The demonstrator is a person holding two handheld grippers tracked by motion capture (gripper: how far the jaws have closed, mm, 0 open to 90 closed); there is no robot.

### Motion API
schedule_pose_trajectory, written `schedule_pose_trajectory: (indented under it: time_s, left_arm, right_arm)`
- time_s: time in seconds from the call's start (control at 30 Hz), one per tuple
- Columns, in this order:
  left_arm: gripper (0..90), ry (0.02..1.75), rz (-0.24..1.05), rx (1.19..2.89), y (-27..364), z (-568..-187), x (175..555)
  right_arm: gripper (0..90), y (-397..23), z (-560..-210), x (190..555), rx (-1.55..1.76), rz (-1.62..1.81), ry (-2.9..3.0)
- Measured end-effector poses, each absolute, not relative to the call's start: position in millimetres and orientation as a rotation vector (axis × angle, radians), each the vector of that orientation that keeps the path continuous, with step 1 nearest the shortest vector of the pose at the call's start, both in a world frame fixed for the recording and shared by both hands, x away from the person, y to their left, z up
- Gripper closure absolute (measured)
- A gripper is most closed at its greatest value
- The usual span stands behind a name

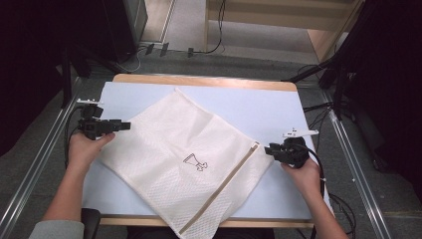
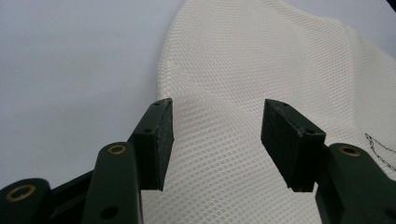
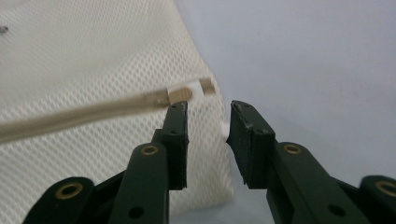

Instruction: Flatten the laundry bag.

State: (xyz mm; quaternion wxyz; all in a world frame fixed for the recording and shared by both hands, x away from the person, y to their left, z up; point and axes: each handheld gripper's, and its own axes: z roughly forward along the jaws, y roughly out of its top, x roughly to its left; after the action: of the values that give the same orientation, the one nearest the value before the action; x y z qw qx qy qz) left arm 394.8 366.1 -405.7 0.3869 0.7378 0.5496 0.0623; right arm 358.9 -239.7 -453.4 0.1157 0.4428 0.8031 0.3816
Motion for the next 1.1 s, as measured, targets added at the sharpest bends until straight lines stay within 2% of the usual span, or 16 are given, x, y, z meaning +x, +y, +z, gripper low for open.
schedule_pose_trajectory:
  time_s: [0.27,0.73,0.9,1.1]
  left_arm:
    - [45.0,1.412,0.171,1.863,372.0,-405.1,382.4]
    - [45.0,1.433,0.199,1.862,379.7,-404.3,358.7]
    - [45.0,1.453,0.208,1.846,386.8,-405.6,350.9]
    - [45.0,1.467,0.212,1.836,391.8,-406.2,346.1]
  right_arm:
    - [65.5,-208.0,-442.2,388.2,1.227,1.198,2.347]
    - [60.4,-155.2,-446.5,436.4,1.162,1.212,2.397]
    - [57.4,-136.3,-451.2,448.8,1.132,1.215,2.420]
    - [49.5,-113.4,-462.2,464.7,1.119,1.188,2.464]
